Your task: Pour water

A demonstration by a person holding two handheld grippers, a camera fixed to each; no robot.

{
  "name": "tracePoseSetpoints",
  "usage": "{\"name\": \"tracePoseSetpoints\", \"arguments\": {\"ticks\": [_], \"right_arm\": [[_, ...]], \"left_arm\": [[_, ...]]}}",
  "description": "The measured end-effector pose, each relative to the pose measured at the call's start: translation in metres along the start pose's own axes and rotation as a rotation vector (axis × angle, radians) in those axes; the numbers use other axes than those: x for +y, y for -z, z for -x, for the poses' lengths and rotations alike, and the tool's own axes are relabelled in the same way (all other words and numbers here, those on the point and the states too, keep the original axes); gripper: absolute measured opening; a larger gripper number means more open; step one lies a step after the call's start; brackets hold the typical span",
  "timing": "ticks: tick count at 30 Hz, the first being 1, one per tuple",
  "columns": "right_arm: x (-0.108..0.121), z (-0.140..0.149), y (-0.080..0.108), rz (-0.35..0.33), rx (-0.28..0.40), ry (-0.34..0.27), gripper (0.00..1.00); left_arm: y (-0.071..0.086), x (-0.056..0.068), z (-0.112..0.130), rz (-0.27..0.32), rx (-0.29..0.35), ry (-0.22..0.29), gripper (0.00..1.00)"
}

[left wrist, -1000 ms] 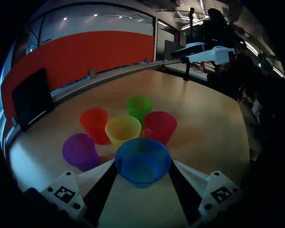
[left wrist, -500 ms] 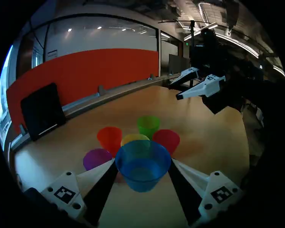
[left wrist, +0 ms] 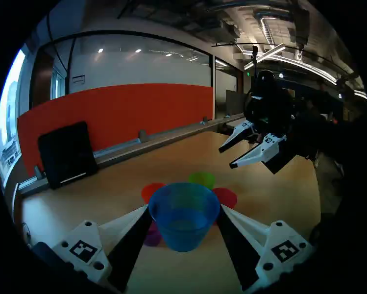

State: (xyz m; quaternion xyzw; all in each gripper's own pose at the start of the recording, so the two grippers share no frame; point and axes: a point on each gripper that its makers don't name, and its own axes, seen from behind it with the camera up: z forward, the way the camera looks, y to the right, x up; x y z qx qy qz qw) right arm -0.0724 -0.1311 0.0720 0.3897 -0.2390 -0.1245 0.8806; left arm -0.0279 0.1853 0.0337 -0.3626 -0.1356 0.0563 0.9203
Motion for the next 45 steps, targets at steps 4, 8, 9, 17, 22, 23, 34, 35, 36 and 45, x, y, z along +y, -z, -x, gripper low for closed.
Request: {"name": "tracePoseSetpoints", "arguments": {"ticks": [4, 8, 9, 17, 22, 23, 34, 35, 36, 45], "right_arm": [[-0.001, 0.009, -0.010, -0.017, -0.024, 0.011, 1.00], [0.000, 0.017, -0.022, -0.029, -0.049, 0.023, 1.00], [0.000, 0.019, -0.025, -0.031, -0.055, 0.026, 1.00], [0.000, 0.031, -0.048, -0.053, -0.095, 0.032, 1.00], [0.000, 0.034, -0.060, -0.061, -0.109, 0.033, 1.00], [0.000, 0.034, -0.062, -0.063, -0.111, 0.033, 1.00], [0.000, 0.033, -0.082, -0.076, -0.118, 0.030, 1.00], [0.000, 0.033, -0.084, -0.077, -0.117, 0.029, 1.00], [-0.001, 0.033, -0.085, -0.078, -0.117, 0.029, 1.00], [-0.001, 0.032, -0.093, -0.078, -0.118, 0.028, 0.99]], "left_arm": [[0.007, -0.005, -0.008, -0.014, 0.025, 0.001, 0.87], [0.013, -0.008, -0.016, -0.025, 0.047, -0.001, 0.87], [0.014, -0.009, -0.018, -0.028, 0.052, -0.001, 0.87], [0.019, -0.011, -0.022, -0.036, 0.066, -0.006, 0.87], [0.020, -0.012, -0.021, -0.037, 0.067, -0.005, 0.87], [0.020, -0.012, -0.021, -0.037, 0.067, -0.005, 0.87], [0.019, -0.017, -0.015, -0.042, 0.057, 0.002, 0.87], [0.020, -0.017, -0.015, -0.042, 0.057, 0.002, 0.87], [0.020, -0.018, -0.014, -0.042, 0.056, 0.003, 0.87], [0.018, -0.019, -0.011, -0.044, 0.051, 0.005, 0.87]]}}
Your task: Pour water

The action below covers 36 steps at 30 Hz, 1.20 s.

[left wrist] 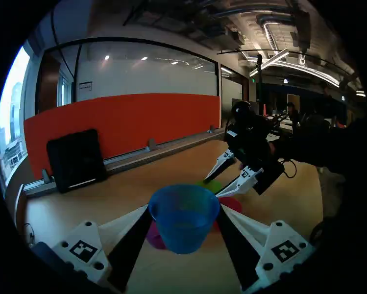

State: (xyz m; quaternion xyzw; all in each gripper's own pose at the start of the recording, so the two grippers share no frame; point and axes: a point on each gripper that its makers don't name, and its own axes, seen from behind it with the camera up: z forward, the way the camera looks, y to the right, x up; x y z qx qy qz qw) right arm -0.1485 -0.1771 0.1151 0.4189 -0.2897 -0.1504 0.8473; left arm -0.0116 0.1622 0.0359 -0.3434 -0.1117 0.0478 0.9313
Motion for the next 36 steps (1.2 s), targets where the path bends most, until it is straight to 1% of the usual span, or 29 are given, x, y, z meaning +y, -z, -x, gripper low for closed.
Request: {"name": "tracePoseSetpoints", "arguments": {"ticks": [2, 5, 9, 14, 18, 24, 36], "right_arm": [[-0.001, -0.001, 0.000, 0.000, 0.001, -0.002, 0.99], [-0.001, -0.001, -0.001, 0.002, 0.002, -0.004, 0.94], [-0.001, -0.003, 0.000, 0.010, 0.010, -0.008, 0.93], [0.000, -0.011, 0.009, 0.021, 0.036, -0.018, 0.93], [0.001, -0.016, 0.020, 0.033, 0.053, -0.021, 0.93], [-0.003, -0.032, 0.043, 0.052, 0.102, -0.019, 0.93], [-0.025, -0.070, 0.090, 0.087, 0.219, 0.007, 0.93]], "left_arm": [[0.000, 0.000, 0.001, 0.001, -0.001, 0.001, 0.87], [0.000, -0.001, 0.002, 0.001, -0.001, 0.003, 0.87], [0.000, -0.001, 0.002, 0.000, 0.000, 0.006, 0.87], [0.000, -0.001, 0.002, -0.002, 0.002, 0.007, 0.87], [0.000, -0.001, 0.002, -0.004, 0.006, 0.007, 0.87], [0.002, -0.001, 0.001, -0.013, 0.011, 0.004, 0.87], [0.011, 0.006, -0.011, -0.017, 0.051, 0.002, 0.87]]}}
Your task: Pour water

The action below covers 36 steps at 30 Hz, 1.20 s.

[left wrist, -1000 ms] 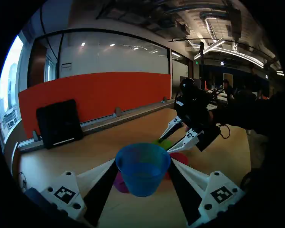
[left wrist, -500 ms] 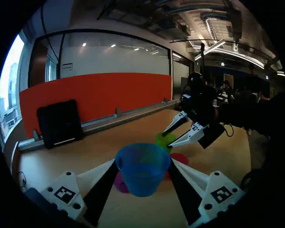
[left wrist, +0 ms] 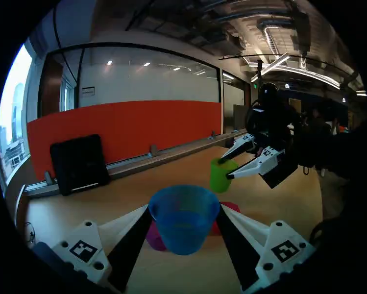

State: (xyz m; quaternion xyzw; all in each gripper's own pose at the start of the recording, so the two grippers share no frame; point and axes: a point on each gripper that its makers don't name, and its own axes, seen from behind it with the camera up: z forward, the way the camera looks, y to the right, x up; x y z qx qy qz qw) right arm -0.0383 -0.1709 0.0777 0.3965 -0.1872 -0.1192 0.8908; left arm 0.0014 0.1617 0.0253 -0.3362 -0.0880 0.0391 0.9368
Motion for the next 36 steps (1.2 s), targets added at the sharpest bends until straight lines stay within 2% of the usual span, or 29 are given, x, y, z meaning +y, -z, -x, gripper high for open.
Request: {"name": "tracePoseSetpoints", "arguments": {"ticks": [15, 27, 36], "right_arm": [[-0.024, -0.052, 0.039, 0.034, 0.180, -0.015, 0.93], [-0.033, -0.085, 0.060, 0.062, 0.320, -0.033, 0.93], [-0.038, -0.101, 0.073, 0.074, 0.383, -0.026, 0.93]], "left_arm": [[0.010, 0.012, -0.015, 0.010, 0.042, -0.003, 0.87], [0.007, 0.016, -0.020, 0.012, 0.056, -0.003, 0.87], [0.004, 0.020, -0.024, 0.015, 0.062, -0.003, 0.87]]}}
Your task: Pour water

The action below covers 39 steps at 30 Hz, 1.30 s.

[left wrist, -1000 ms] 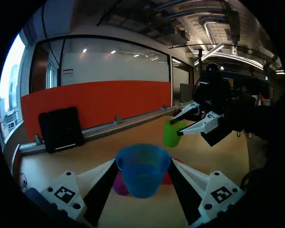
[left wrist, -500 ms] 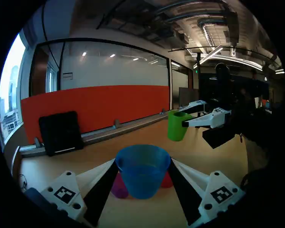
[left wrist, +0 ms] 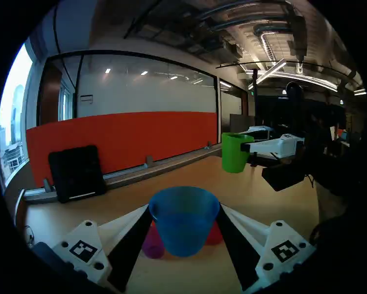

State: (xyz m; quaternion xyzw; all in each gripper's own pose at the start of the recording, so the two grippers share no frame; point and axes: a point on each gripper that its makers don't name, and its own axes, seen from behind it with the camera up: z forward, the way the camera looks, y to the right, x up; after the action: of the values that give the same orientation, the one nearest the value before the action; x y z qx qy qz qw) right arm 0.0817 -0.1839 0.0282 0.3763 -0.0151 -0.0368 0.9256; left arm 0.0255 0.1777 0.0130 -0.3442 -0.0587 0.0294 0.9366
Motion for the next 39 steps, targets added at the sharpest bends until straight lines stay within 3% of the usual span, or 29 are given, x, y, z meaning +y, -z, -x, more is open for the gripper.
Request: {"name": "tracePoseSetpoints", "arguments": {"ticks": [15, 30, 39], "right_arm": [[-0.009, -0.025, 0.009, 0.003, 0.044, 0.022, 0.94], [-0.016, -0.020, 0.007, -0.014, 0.033, 0.025, 0.94], [-0.028, -0.011, 0.005, -0.045, 0.019, 0.017, 0.94]], "left_arm": [[0.000, 0.001, -0.004, 0.009, 0.017, 0.003, 0.87], [0.003, 0.000, -0.010, 0.005, 0.028, -0.009, 0.87], [0.005, -0.002, -0.026, -0.001, 0.049, -0.035, 0.87]]}}
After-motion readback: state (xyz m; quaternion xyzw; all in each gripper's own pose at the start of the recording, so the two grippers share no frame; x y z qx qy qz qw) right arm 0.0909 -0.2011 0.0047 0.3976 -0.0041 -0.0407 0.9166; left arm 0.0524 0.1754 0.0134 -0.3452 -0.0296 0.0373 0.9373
